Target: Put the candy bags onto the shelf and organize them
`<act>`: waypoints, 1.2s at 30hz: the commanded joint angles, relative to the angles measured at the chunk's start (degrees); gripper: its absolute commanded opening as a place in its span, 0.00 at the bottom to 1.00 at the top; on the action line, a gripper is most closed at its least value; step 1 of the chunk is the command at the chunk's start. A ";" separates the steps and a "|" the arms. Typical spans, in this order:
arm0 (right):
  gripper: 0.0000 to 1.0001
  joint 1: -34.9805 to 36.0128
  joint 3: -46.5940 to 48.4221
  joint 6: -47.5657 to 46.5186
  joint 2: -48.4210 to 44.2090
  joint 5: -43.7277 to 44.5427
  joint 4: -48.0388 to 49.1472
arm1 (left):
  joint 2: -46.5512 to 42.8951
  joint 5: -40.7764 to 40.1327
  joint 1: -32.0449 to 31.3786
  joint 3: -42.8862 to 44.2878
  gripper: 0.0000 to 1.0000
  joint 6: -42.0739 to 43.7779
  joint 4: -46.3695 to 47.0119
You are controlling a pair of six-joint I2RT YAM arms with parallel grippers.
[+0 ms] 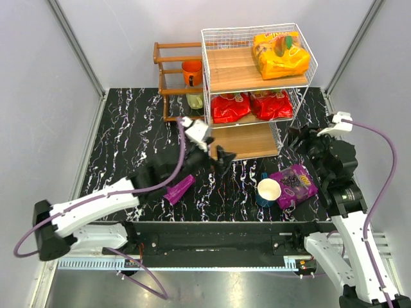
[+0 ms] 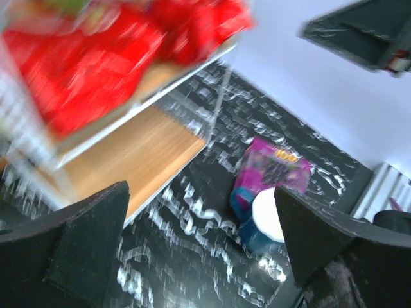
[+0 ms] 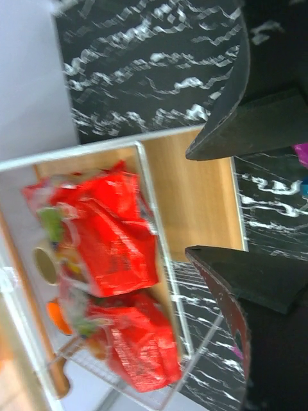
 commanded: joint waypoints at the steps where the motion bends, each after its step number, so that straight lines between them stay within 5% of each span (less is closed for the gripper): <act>1: 0.63 2.02 -4.34 4.37 -1.65 -7.86 -4.77 | -12.36 -19.48 0.55 -13.31 0.99 -17.13 -1.19; 4: 0.63 12.27 -6.54 4.29 -0.77 -1.13 -5.21 | -17.91 -26.35 0.55 -20.61 0.99 -25.31 -6.29; 9: 0.64 39.14 -7.51 4.72 10.28 14.70 0.93 | -21.09 -34.25 0.55 -25.81 0.99 -36.13 -15.96; 11: 0.66 42.79 -8.12 5.16 17.22 14.46 7.23 | -21.97 -35.85 0.55 -27.12 0.99 -40.94 -19.20; 23: 0.72 44.30 -9.01 8.33 45.27 0.40 38.44 | -24.08 -42.00 -1.56 -35.99 0.99 -62.31 -31.34; 36: 0.71 44.22 0.22 8.86 63.30 -2.15 47.09 | -25.15 -46.92 -9.38 -41.36 0.99 -73.58 -35.22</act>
